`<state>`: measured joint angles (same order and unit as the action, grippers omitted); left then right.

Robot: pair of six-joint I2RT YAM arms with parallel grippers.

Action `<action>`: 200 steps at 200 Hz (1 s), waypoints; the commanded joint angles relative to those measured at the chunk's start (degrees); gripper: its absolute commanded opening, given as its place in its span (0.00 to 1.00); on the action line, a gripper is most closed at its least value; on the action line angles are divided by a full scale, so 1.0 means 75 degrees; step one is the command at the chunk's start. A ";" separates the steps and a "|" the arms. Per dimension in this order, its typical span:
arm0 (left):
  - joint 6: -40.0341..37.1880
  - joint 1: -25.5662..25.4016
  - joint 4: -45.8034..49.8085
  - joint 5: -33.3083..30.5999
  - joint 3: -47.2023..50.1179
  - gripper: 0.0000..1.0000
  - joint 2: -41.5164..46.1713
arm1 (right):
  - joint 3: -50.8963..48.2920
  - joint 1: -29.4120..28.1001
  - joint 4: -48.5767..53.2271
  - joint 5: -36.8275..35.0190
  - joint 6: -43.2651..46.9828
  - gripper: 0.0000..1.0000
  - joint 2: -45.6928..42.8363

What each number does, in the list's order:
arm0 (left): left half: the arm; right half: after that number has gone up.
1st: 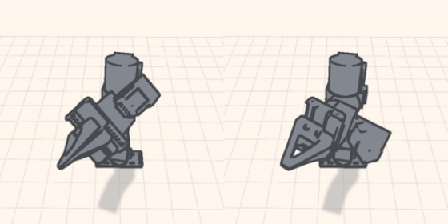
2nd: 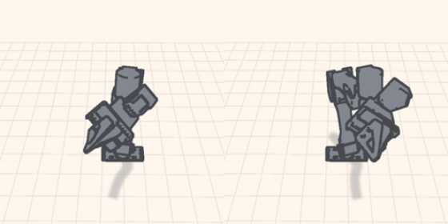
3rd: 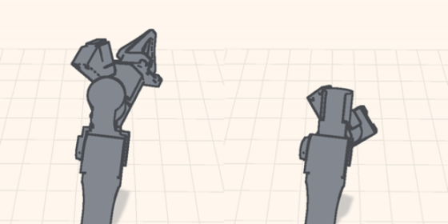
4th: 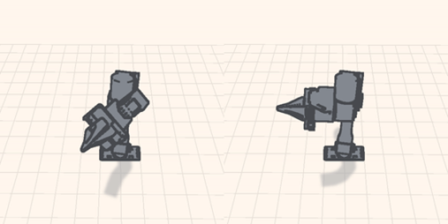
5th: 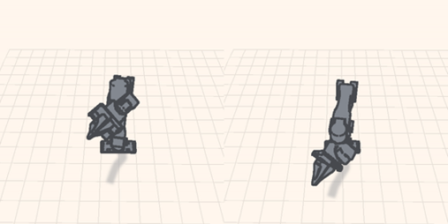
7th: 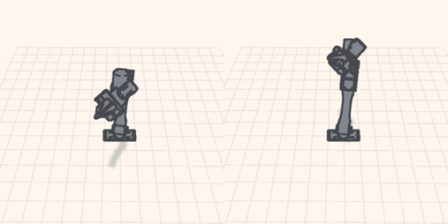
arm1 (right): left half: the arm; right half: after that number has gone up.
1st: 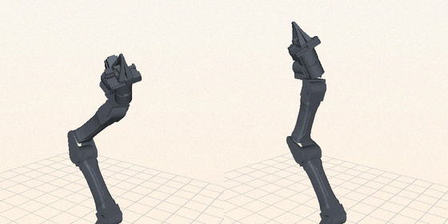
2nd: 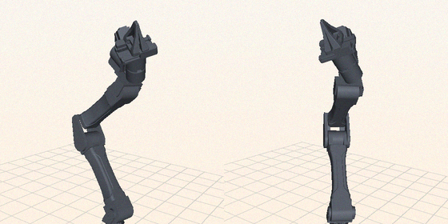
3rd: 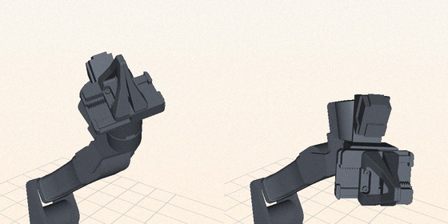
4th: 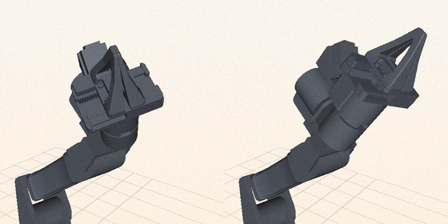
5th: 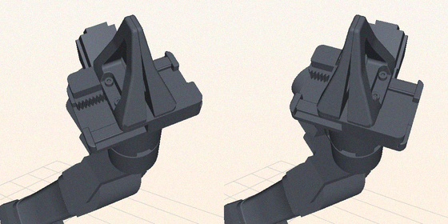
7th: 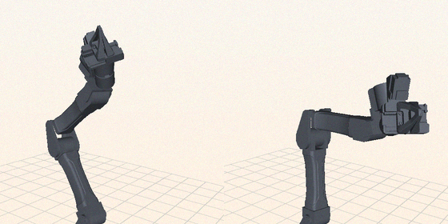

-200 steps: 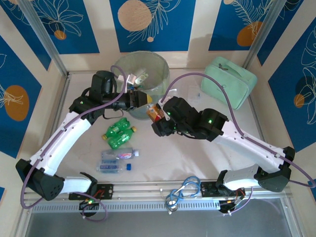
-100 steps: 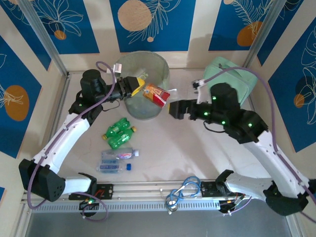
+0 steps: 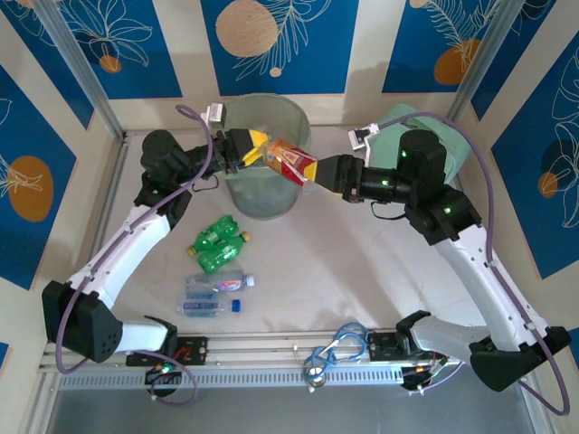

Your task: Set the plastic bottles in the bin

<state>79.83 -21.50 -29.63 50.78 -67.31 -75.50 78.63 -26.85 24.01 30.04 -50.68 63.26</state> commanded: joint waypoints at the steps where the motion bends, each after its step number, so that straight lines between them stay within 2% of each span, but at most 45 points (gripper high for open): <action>1: 0.0307 0.0018 -0.0826 0.0382 0.0034 0.21 0.0018 | 0.0201 0.0041 -0.0441 0.0441 -0.0285 0.94 0.0078; 79: 0.0638 0.0013 -0.1110 0.0629 0.0103 0.21 -0.0245 | 0.0330 0.0006 -0.0541 0.0327 -0.0251 0.70 0.0324; 104: 0.0590 0.0018 -0.1102 0.0603 0.0094 0.21 -0.0297 | 0.0325 0.0005 -0.0541 0.0266 -0.0241 0.65 0.0330; 138: -0.0094 0.0053 -0.0174 0.0508 -0.0145 0.28 -0.0339 | 0.0325 0.0006 -0.0486 0.0167 -0.0227 0.60 0.0354; 149: -0.0275 0.0076 0.0049 0.0454 -0.0219 0.37 -0.0356 | 0.0336 0.0006 -0.0439 0.0110 -0.0224 0.60 0.0376; 162: -0.0333 0.0132 0.0115 0.0413 -0.0280 0.63 -0.0403 | 0.0331 0.0018 -0.0444 0.0041 -0.0237 0.59 0.0389; 167: -0.0358 0.0179 0.0160 0.0391 -0.0313 0.71 -0.0409 | 0.0337 0.0024 -0.0456 -0.0001 -0.0239 0.59 0.0389; 169: -0.0379 0.0205 0.0205 0.0369 -0.0323 0.75 -0.0409 | 0.0337 0.0028 -0.0467 -0.0013 -0.0248 0.59 0.0395; 172: -0.0408 0.0250 0.0265 0.0351 -0.0351 0.94 -0.0402 | 0.0339 0.0032 -0.0479 -0.0042 -0.0251 0.59 0.0398; 174: -0.0430 0.0279 0.0307 0.0336 -0.0365 0.98 -0.0390 | 0.0343 0.0039 -0.0482 -0.0068 -0.0248 0.59 0.0406; 186: -0.0724 0.0573 0.0828 0.0134 -0.0441 1.00 -0.0258 | 0.0444 0.0079 -0.0452 -0.0224 -0.0236 0.59 0.0495; 200: -0.1326 0.1137 0.2053 -0.0391 -0.0482 1.00 0.0122 | 0.0687 0.0100 -0.0266 -0.0568 -0.0166 0.60 0.0715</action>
<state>77.47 -18.59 -26.11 53.15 -68.34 -77.89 80.05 -26.59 21.15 29.47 -52.77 66.70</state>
